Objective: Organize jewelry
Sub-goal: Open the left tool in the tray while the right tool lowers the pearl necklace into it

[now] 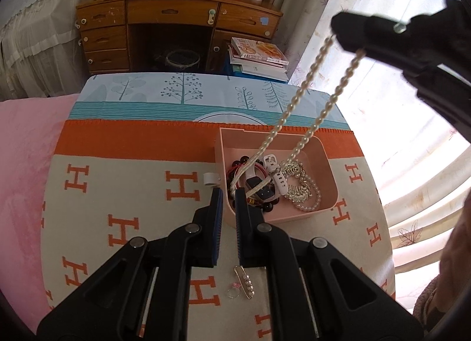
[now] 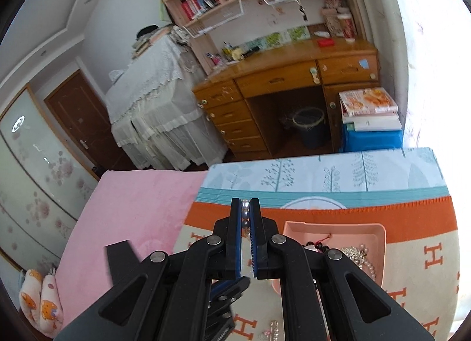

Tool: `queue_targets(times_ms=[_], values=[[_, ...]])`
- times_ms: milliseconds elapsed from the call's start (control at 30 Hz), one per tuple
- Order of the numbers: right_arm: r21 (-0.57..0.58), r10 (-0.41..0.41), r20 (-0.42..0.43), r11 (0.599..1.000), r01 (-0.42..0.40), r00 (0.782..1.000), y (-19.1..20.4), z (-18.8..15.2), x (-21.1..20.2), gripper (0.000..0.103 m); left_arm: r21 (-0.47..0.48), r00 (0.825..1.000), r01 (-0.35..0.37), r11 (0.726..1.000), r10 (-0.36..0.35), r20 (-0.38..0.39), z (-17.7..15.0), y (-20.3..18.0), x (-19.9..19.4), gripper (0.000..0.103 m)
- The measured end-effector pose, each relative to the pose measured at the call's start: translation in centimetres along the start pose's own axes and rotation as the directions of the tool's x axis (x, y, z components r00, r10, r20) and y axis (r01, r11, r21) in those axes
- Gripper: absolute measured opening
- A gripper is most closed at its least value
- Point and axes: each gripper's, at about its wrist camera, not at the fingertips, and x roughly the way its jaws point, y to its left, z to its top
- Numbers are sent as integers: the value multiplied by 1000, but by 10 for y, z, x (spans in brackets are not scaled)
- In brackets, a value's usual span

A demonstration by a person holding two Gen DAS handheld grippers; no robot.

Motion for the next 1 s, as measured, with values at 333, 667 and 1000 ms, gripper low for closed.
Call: queue_targets(times_ms=[333, 667, 1000], values=[[61, -35, -52, 997, 39, 998, -34, 6, 60, 5, -25, 1000, 5, 1000, -5, -8, 0, 10, 5, 5], [49, -12, 31, 999, 10, 999, -32, 19, 63, 5, -36, 1000, 17, 999, -18, -20, -2, 15, 18, 5], [33, -97, -70, 995, 99, 993, -48, 4, 103, 5, -47, 999, 20, 999, -22, -42, -7, 23, 28, 5]])
